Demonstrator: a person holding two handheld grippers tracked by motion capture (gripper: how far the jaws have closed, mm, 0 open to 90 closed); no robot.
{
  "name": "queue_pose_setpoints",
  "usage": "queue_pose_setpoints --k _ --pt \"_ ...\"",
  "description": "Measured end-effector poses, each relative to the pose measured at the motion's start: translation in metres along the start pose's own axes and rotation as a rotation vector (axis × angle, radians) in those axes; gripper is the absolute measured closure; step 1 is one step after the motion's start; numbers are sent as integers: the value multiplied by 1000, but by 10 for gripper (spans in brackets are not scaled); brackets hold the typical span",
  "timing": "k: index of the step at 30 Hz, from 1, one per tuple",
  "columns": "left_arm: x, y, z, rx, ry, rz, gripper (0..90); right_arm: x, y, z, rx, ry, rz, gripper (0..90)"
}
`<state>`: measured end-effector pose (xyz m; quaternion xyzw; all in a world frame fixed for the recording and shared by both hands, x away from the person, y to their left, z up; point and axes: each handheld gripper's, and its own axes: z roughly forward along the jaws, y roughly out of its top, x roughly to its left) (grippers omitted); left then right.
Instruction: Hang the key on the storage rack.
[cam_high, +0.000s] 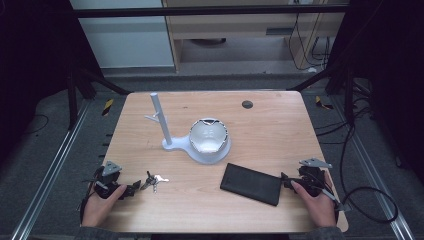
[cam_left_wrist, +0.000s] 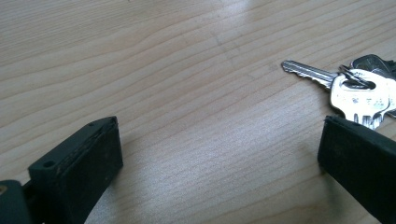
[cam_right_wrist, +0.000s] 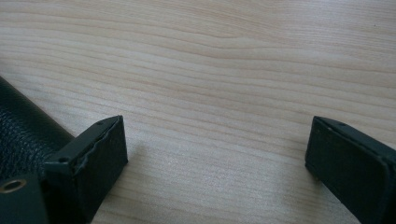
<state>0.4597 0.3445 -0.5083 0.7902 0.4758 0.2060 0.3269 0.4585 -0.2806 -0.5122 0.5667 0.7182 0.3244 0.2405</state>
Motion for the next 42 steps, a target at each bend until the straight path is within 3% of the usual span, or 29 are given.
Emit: queue_pose_setpoints --k 5,9,13,16,17,19,21,25,28,30,31,35,38,42 --pt "0 0 -1 0 2 -3 5 0 0 0 0 0 -1 58" --pt "-2 2 -4 1 -22 -16 47 0 0 0 0 0 1 58" --pt "-10 8 -11 -19 -21 16 59 0 0 0 -1 1 1 58" --pt "-23 17 -20 -39 -64 31 127 0 0 0 -1 1 1 58" --pt "-30 22 -23 -47 -70 53 152 0 0 0 0 1 2 58" --pt "-38 29 -22 -27 -84 79 141 0 0 0 -1 1 1 58" --pt "-48 35 -18 21 -111 101 134 0 0 0 0 0 1 57" --pt "-66 47 -12 165 -121 210 92 0 0 0 0 0 1 58" --pt "-73 56 -11 228 -130 270 83 0 0 0 0 0 1 57" --pt "-74 58 -10 246 -129 280 73 0 0 0 0 1 2 57" --pt "-73 64 -9 294 -115 291 79 0 0 0 0 1 0 57" --pt "-72 70 -6 346 -96 302 97 0 0 0 0 1 1 57" --pt "-73 69 -3 395 -63 344 135 0 0 0 0 1 1 57" --pt "-75 68 1 441 -51 359 253 0 0 0 -1 2 -2 57"
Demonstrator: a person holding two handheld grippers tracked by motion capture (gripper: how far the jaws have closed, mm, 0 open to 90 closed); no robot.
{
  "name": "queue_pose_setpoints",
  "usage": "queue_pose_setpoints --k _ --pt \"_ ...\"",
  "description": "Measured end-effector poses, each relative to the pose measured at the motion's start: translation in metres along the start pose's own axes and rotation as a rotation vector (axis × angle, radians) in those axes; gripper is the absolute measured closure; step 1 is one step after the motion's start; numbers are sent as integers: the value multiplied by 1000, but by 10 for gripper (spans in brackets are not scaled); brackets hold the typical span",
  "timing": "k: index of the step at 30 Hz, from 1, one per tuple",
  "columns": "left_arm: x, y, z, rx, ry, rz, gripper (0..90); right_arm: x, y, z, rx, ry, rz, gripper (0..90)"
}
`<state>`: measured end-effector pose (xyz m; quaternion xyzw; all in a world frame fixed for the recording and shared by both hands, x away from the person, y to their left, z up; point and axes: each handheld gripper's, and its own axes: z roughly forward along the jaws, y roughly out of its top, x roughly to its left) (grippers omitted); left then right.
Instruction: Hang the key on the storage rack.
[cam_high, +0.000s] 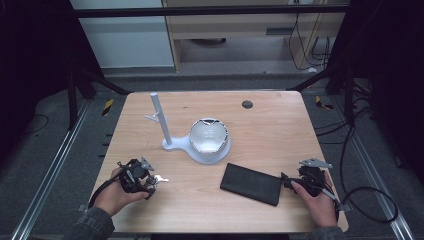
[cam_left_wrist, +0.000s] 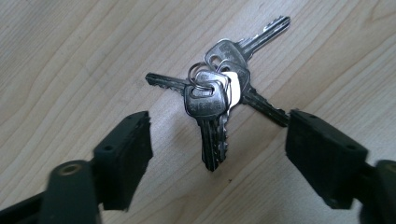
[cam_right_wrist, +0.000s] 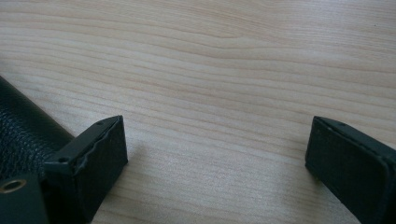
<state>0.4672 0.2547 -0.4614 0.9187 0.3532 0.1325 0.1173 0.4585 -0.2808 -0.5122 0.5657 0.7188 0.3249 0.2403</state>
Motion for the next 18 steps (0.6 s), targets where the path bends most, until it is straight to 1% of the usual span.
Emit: queue_pose_setpoints --k 1,2,4,7,9,13,15,16,18 --pt "0 0 1 9 -9 -9 295 0 0 0 1 1 3 58" --pt "1 0 2 9 -14 -14 361 0 0 0 0 1 2 57" --pt "2 0 2 14 -17 -18 417 0 0 0 1 1 2 58" --pt "4 2 2 -3 -39 -36 520 0 0 0 1 1 3 58" --pt "5 3 3 2 -27 -33 545 0 0 0 1 1 2 58" --pt "8 2 5 6 -41 -44 595 0 0 0 1 2 5 58" --pt "8 1 6 12 -52 -41 622 0 0 0 1 0 3 59" --pt "8 1 6 3 -56 -43 636 0 0 0 0 0 3 59" --pt "9 1 7 5 -58 -46 671 0 0 0 1 0 3 59"
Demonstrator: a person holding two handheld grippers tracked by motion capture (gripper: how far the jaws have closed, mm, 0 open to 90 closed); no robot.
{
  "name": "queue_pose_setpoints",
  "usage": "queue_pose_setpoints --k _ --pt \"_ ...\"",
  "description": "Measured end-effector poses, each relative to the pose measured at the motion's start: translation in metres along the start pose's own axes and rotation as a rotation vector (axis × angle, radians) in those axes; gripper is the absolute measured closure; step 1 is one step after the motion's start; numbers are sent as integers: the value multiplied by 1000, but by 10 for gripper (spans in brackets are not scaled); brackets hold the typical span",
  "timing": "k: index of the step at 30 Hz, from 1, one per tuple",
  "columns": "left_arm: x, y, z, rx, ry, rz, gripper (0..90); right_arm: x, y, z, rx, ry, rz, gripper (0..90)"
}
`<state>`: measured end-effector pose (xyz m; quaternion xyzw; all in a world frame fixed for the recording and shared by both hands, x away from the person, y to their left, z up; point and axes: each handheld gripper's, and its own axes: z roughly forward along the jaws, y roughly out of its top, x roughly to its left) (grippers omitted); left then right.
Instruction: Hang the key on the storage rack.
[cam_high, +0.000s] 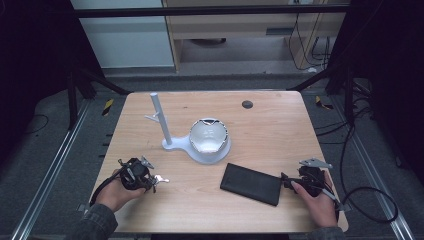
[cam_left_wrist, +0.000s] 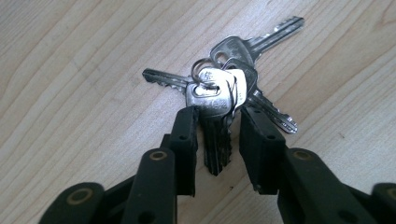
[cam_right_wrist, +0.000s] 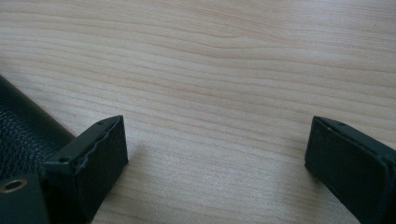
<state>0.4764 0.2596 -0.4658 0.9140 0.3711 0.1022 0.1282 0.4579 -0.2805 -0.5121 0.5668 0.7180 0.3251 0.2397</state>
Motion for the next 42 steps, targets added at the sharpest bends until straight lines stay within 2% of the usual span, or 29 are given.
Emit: queue_pose_setpoints --k 8,12,15,19,30,33,36,40,42 --pt "2 -1 0 -1 1 15 803 0 0 0 0 0 1 60" --pt "1 -1 0 3 6 13 807 0 0 0 0 0 1 60" --pt "2 -1 -2 -7 -6 7 812 0 0 0 -1 0 1 61" --pt "2 0 -6 -19 -7 7 880 0 0 0 -1 -1 2 61" --pt "9 -1 -5 -27 -21 -31 882 0 0 0 -1 -2 2 61" --pt "11 -2 -4 -35 1 -39 882 1 0 0 -1 -2 4 62" --pt "13 -3 -3 -48 -7 -54 877 1 0 0 -1 -3 5 63" --pt "14 -4 -2 -66 21 -64 872 1 -1 0 -3 -5 5 64" --pt "14 -4 -2 -68 21 -66 872 1 -1 0 -3 -6 6 64"
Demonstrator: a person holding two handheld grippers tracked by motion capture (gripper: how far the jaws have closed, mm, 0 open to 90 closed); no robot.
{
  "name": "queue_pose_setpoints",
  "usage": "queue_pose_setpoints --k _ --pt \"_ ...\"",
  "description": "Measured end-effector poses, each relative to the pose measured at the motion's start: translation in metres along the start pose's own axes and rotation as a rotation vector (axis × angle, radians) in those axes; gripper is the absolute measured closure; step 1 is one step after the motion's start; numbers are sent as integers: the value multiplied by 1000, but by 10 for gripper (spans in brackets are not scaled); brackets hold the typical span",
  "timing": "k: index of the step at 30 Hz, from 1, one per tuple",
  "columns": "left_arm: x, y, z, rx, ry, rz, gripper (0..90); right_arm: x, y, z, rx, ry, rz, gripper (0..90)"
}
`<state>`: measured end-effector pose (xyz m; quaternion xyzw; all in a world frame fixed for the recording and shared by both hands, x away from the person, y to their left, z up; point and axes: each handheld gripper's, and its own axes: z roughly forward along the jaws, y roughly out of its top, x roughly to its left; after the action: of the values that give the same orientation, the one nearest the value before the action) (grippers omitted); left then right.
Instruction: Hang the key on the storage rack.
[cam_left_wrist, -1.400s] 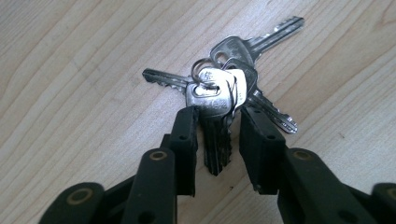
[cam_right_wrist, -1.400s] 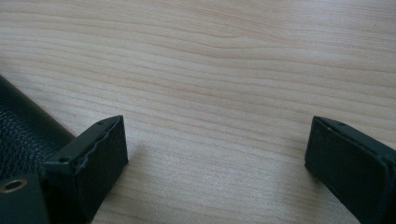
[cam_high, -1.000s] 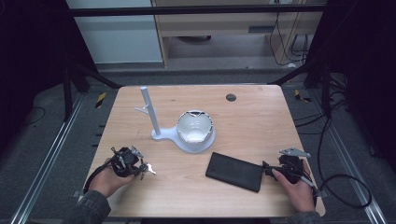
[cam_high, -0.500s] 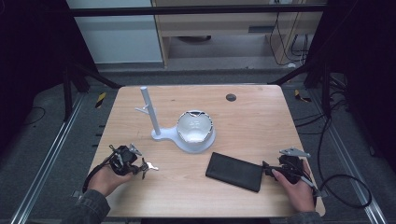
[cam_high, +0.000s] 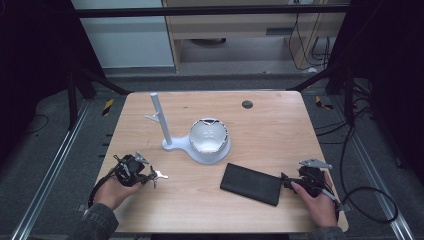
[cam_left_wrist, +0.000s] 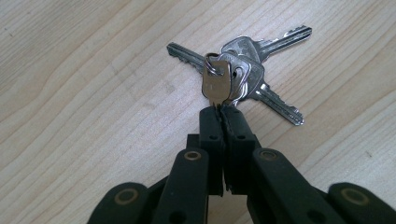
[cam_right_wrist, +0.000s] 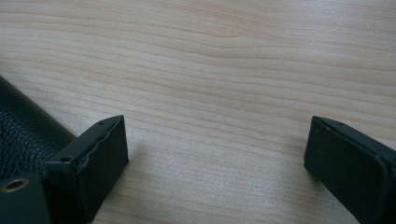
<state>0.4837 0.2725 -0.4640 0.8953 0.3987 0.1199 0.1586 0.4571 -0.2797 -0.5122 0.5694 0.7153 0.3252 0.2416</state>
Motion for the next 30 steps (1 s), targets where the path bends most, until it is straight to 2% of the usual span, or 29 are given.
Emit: queue_pose_setpoints --k 9,14,18,21,30 --pt "4 0 2 -5 21 -17 880 0 0 0 1 -2 0 65" --pt "10 0 1 -6 12 -47 884 0 0 0 1 -2 0 66" --pt "13 1 2 4 -12 -84 881 0 0 0 -1 -1 2 66" --pt "13 2 3 11 2 -63 870 0 0 0 0 -2 1 67" --pt "13 3 4 10 29 -61 883 1 0 0 -1 -3 4 68"
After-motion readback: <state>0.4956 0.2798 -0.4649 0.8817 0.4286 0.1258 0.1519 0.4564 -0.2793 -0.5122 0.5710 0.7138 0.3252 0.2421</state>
